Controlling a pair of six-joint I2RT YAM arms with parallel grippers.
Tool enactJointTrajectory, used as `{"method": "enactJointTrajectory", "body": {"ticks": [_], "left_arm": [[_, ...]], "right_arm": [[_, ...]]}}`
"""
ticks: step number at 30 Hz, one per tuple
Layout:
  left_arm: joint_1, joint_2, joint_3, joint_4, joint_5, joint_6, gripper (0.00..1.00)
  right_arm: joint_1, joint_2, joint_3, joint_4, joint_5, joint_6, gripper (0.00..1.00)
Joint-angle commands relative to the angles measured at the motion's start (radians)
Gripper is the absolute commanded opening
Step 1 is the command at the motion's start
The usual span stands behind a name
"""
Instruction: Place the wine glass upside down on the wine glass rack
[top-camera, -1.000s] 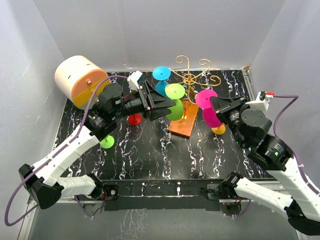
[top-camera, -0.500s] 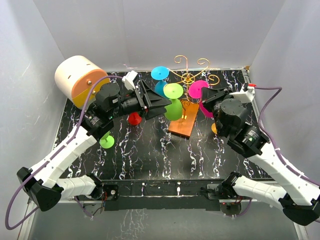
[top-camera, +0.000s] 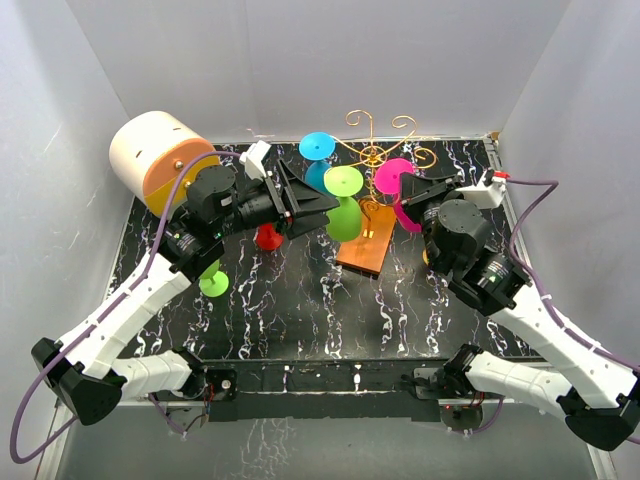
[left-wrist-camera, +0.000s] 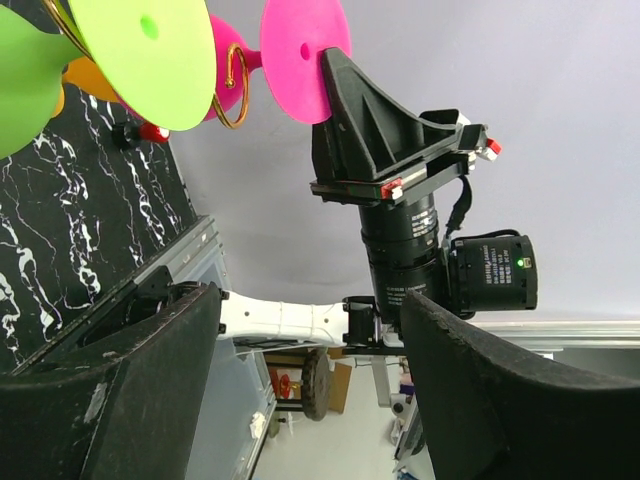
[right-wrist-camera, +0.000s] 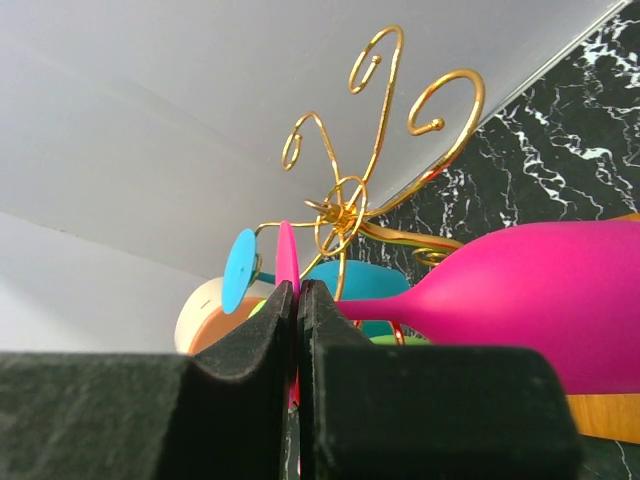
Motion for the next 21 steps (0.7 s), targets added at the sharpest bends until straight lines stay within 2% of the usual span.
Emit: {"method": "enactJointTrajectory", "body": {"ticks": [1,9,21], "left_arm": [[0.011,-0.019,0.023,0.008,0.022,0.007,0.71],[0.018,-0.023,0.021,0.006,0.025,0.005,0.71],[0.024,-0.016,0.024,0.021,0.044,-0.005,0.72]], "right_arm": [[0.003,-0.013,-0.034,0.09,0.046,0.022,0.0],[0.002,-0.009,-0.057,0.188,-0.02,-0.028,0.0],[0.002,0.002,-0.062,0.158,-0.074,0.055,0.0]]}}
